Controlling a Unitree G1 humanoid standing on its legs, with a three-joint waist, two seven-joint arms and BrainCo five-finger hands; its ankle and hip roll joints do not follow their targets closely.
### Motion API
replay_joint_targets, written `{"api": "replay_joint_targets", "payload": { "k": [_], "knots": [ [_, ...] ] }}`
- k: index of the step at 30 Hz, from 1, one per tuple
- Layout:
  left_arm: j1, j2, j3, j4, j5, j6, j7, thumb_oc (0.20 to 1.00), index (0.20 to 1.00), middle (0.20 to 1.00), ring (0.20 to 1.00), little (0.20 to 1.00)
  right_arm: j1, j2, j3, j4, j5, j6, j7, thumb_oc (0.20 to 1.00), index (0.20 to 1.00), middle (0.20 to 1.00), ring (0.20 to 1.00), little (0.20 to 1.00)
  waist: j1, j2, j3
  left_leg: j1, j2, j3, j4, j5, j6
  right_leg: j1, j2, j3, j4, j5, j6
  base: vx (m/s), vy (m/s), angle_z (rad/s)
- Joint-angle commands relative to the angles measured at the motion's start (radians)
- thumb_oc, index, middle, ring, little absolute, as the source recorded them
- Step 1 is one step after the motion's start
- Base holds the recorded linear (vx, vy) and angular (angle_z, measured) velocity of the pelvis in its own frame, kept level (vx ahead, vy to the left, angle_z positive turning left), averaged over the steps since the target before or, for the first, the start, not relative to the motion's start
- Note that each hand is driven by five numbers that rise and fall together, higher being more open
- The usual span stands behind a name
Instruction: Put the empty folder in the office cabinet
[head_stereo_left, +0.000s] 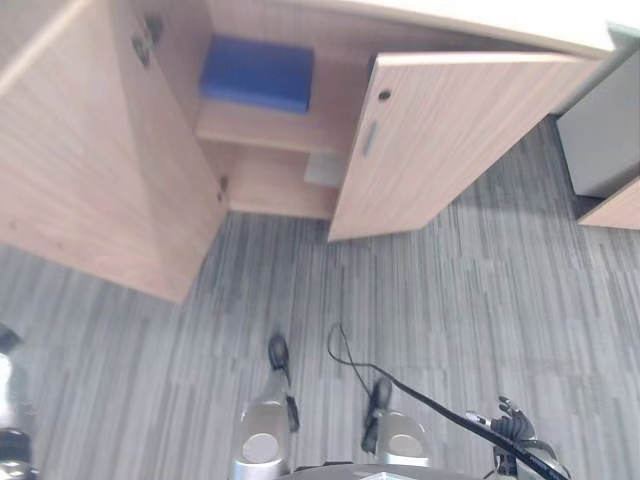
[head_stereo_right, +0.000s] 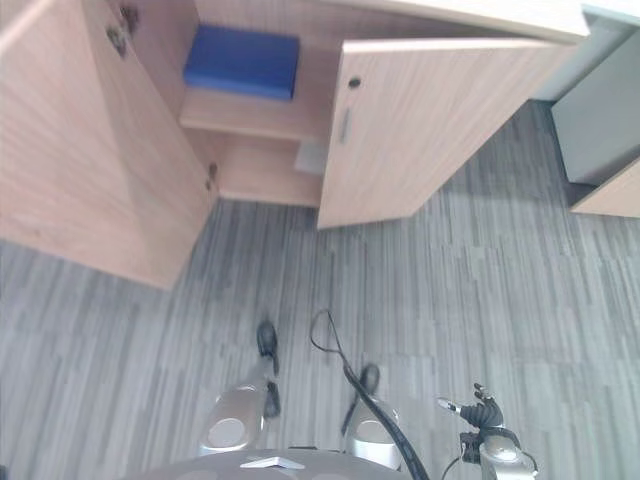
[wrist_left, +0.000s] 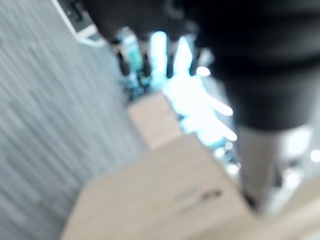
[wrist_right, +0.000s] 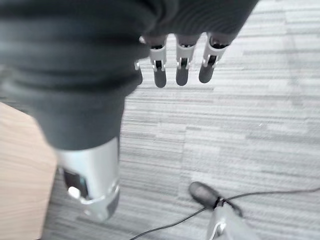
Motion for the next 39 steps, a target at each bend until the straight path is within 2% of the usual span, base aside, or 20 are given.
{"api": "replay_joint_targets", "payload": {
  "k": [1, 2, 5, 6, 15, 17, 18, 22, 23, 28, 29, 32, 33, 34, 35, 39],
  "knots": [
    [-0.023, 0.036, 0.047, 0.037, -0.015, 0.003, 0.03, 1.0, 1.0, 1.0, 1.0, 1.0, -0.043, -0.068, 0.022, 0.003, 0.057, -0.046, 0.009, 1.0, 1.0, 1.0, 1.0, 1.0, 0.004, 0.044, -0.011, 0.136, 0.037, 0.027, 0.048, -0.23, -0.005, -0.082, 0.008, 0.052, 0.018, 0.04, -0.003, 0.0, -0.019, 0.06],
    [-0.032, 0.06, 0.053, 0.05, -0.002, 0.012, 0.034, 1.0, 1.0, 1.0, 1.0, 1.0, -0.055, -0.072, 0.026, -0.016, 0.075, -0.048, 0.017, 1.0, 1.0, 1.0, 1.0, 1.0, 0.006, 0.036, -0.006, 0.131, 0.044, 0.018, 0.055, -0.253, -0.011, -0.078, 0.021, 0.066, 0.012, 0.026, 0.004, 0.0, 0.0, 0.0],
    [-0.054, 0.089, 0.055, 0.064, -0.014, 0.015, 0.04, 1.0, 1.0, 1.0, 1.0, 1.0, -0.071, -0.081, 0.03, -0.03, 0.08, -0.047, 0.024, 1.0, 1.0, 1.0, 1.0, 1.0, 0.005, 0.024, 0.006, 0.114, 0.051, 0.024, 0.069, -0.255, -0.012, -0.084, 0.031, 0.069, 0.01, 0.022, 0.001, -0.03, 0.01, -0.05],
    [-0.09, 0.136, 0.05, 0.1, -0.002, 0.027, 0.037, 1.0, 1.0, 1.0, 1.0, 1.0, -0.09, -0.097, 0.039, -0.029, 0.086, -0.049, 0.042, 1.0, 1.0, 1.0, 1.0, 1.0, 0.0, 0.013, 0.017, 0.093, 0.061, 0.025, 0.084, -0.255, -0.015, -0.102, 0.041, 0.08, 0.016, 0.021, -0.002, -0.05, 0.026, -0.08],
    [-0.258, 0.297, -0.008, 0.141, -0.002, 0.1, 0.056, 1.0, 1.0, 1.0, 1.0, 1.0, -0.101, -0.118, 0.055, -0.023, 0.102, -0.046, 0.075, 1.0, 1.0, 1.0, 1.0, 1.0, -0.017, -0.02, 0.06, 0.04, 0.08, 0.029, 0.117, -0.259, -0.019, -0.144, 0.068, 0.1, 0.021, 0.024, -0.006, -0.02, -0.001, -0.01],
    [-0.31, 0.326, -0.034, 0.158, 0.0, 0.118, 0.048, 1.0, 1.0, 1.0, 1.0, 1.0, -0.104, -0.119, 0.059, -0.016, 0.103, -0.05, 0.079, 1.0, 1.0, 1.0, 1.0, 1.0, -0.02, -0.027, 0.065, 0.031, 0.081, 0.031, 0.12, -0.261, -0.02, -0.15, 0.074, 0.107, 0.015, 0.027, -0.006, -0.01, 0.0, -0.02],
    [-0.355, 0.349, -0.065, 0.171, 0.03, 0.154, 0.027, 1.0, 1.0, 1.0, 1.0, 1.0, -0.105, -0.122, 0.059, -0.01, 0.103, -0.062, 0.093, 1.0, 1.0, 1.0, 1.0, 1.0, -0.024, -0.033, 0.07, 0.024, 0.081, 0.033, 0.124, -0.263, -0.02, -0.156, 0.078, 0.115, 0.012, 0.03, -0.005, -0.01, -0.002, -0.05],
    [-0.401, 0.36, -0.109, 0.184, 0.02, 0.178, -0.043, 1.0, 1.0, 1.0, 1.0, 1.0, -0.107, -0.121, 0.065, -0.029, 0.115, -0.075, 0.099, 1.0, 1.0, 1.0, 1.0, 1.0, -0.034, -0.043, 0.077, 0.017, 0.085, 0.041, 0.14, -0.271, -0.02, -0.161, 0.083, 0.12, 0.011, 0.032, -0.004, 0.0, -0.005, -0.06],
    [-0.405, 0.359, -0.115, 0.182, 0.013, 0.183, -0.06, 1.0, 1.0, 1.0, 1.0, 1.0, -0.108, -0.12, 0.066, -0.032, 0.118, -0.081, 0.098, 1.0, 1.0, 1.0, 1.0, 1.0, -0.035, -0.044, 0.077, 0.016, 0.087, 0.042, 0.143, -0.272, -0.02, -0.162, 0.083, 0.121, 0.012, 0.032, -0.004, -0.01, -0.053, -0.01],
    [-0.412, 0.305, -0.174, 0.191, -0.015, 0.172, -0.269, 1.0, 1.0, 1.0, 1.0, 1.0, -0.109, -0.102, 0.075, -0.087, 0.153, -0.085, 0.076, 1.0, 1.0, 1.0, 1.0, 1.0, -0.058, -0.059, 0.064, 0.029, 0.095, 0.054, 0.158, -0.287, -0.018, -0.164, 0.087, 0.135, 0.009, 0.046, 0.0, 0.04, -0.078, -0.01],
    [-0.409, 0.282, -0.192, 0.193, -0.03, 0.165, -0.347, 1.0, 1.0, 1.0, 1.0, 1.0, -0.106, -0.095, 0.074, -0.094, 0.161, -0.101, 0.074, 1.0, 1.0, 1.0, 1.0, 1.0, -0.064, -0.059, 0.059, 0.038, 0.096, 0.062, 0.153, -0.287, -0.019, -0.161, 0.087, 0.137, 0.002, 0.051, 0.002, 0.04, -0.075, -0.11],
    [-0.391, 0.243, -0.214, 0.181, -0.04, 0.162, -0.402, 1.0, 1.0, 1.0, 1.0, 1.0, -0.097, -0.086, 0.064, -0.112, 0.164, -0.108, 0.064, 1.0, 1.0, 1.0, 1.0, 1.0, -0.073, -0.054, 0.051, 0.052, 0.096, 0.071, 0.145, -0.285, -0.019, -0.159, 0.085, 0.141, 0.003, 0.058, 0.003, 0.04, -0.059, -0.17],
    [-0.346, 0.161, -0.244, 0.164, -0.033, 0.14, -0.438, 1.0, 1.0, 1.0, 1.0, 1.0, -0.091, -0.087, 0.044, -0.154, 0.146, -0.096, 0.058, 1.0, 1.0, 1.0, 1.0, 1.0, -0.096, -0.041, 0.038, 0.077, 0.096, 0.087, 0.133, -0.279, -0.023, -0.154, 0.084, 0.149, -0.017, 0.067, 0.009, 0.05, -0.046, -0.17],
    [-0.346, 0.161, -0.244, 0.164, -0.033, 0.14, -0.438, 1.0, 1.0, 1.0, 1.0, 1.0, -0.091, -0.087, 0.044, -0.154, 0.146, -0.096, 0.058, 1.0, 1.0, 1.0, 1.0, 1.0, -0.096, -0.041, 0.038, 0.077, 0.096, 0.087, 0.133, -0.279, -0.023, -0.154, 0.084, 0.149, -0.017, 0.067, 0.009, 0.11, -0.072, -0.29],
    [-0.325, 0.107, -0.269, 0.155, -0.036, 0.118, -0.446, 1.0, 1.0, 1.0, 1.0, 1.0, -0.085, -0.084, 0.041, -0.181, 0.125, -0.087, 0.053, 1.0, 1.0, 1.0, 1.0, 1.0, -0.118, -0.028, 0.033, 0.098, 0.096, 0.098, 0.131, -0.282, -0.026, -0.161, 0.086, 0.161, -0.051, 0.076, 0.013, 0.08, -0.045, -0.35],
    [-0.311, 0.026, -0.312, 0.13, -0.073, 0.09, -0.463, 1.0, 1.0, 1.0, 1.0, 1.0, -0.067, -0.07, 0.034, -0.192, 0.101, -0.089, 0.044, 1.0, 1.0, 1.0, 1.0, 1.0, -0.153, -0.009, 0.025, 0.121, 0.099, 0.104, 0.133, -0.296, -0.024, -0.19, 0.092, 0.207, -0.056, 0.076, 0.016, 0.1, -0.13, -0.32]
  ]
}}
